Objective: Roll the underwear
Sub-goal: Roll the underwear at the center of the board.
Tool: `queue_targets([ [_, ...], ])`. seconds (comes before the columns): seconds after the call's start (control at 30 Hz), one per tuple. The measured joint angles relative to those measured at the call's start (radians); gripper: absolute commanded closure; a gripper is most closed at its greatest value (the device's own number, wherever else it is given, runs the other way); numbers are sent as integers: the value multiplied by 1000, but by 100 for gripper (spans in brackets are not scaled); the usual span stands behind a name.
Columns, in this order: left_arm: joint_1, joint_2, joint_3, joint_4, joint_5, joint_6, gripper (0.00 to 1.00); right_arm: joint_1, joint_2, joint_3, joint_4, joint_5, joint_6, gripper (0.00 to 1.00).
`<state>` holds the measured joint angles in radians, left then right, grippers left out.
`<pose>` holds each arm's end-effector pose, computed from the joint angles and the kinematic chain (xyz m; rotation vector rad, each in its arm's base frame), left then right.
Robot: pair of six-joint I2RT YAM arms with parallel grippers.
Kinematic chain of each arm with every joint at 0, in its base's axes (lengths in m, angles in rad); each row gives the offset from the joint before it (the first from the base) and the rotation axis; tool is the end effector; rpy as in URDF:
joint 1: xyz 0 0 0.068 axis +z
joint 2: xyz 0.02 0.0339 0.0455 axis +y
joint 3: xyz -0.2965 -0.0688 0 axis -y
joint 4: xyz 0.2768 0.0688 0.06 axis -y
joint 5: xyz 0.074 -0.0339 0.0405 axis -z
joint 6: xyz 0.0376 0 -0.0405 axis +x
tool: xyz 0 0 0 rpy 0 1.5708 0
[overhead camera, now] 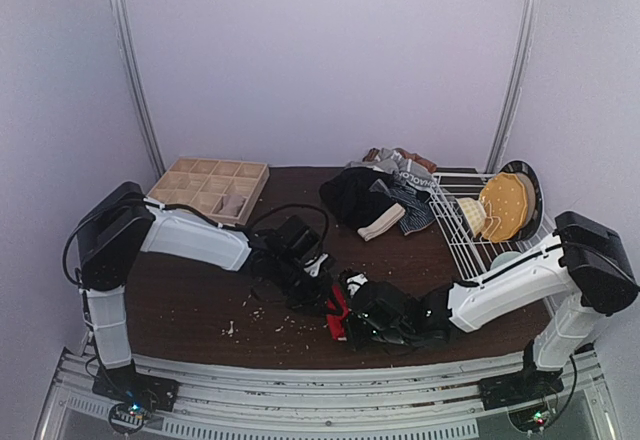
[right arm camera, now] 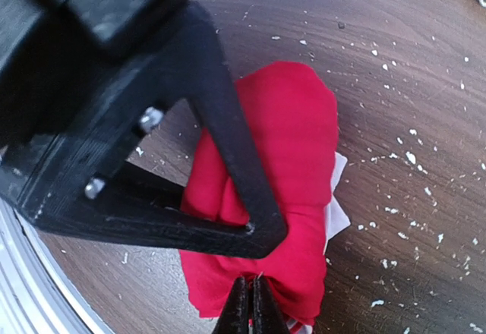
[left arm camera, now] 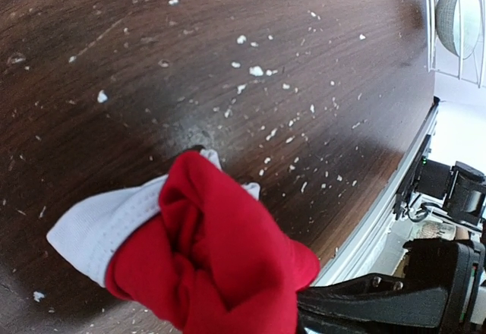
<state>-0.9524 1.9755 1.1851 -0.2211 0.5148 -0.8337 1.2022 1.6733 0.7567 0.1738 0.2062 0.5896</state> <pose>0.2346 -0.3617 0.1411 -0.3878 -2.8597 1.1187 0.1326 0.3219 0.1504 -0.6169 2.3109 0.6652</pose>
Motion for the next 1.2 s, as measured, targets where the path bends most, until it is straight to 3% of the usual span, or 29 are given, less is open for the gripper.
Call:
queue_targets([
  [0.13, 0, -1, -17, 8, -1, 10, 44, -9, 9, 11, -20, -27, 45, 100],
  [0.27, -2, -32, -60, 39, -11, 3, 31, -24, 27, 24, -23, -63, 89, 100],
  [0.7, -11, -194, -309, 236, -62, -57, 24, -115, 69, -33, 181, -217, 189, 100],
  [1.0, 3, -195, -297, 247, -137, -45, 23, -126, 93, -21, 213, -249, 196, 100],
  [1.2, 44, -159, -240, 213, -171, 4, 30, -128, 101, -10, 211, -257, 196, 100],
])
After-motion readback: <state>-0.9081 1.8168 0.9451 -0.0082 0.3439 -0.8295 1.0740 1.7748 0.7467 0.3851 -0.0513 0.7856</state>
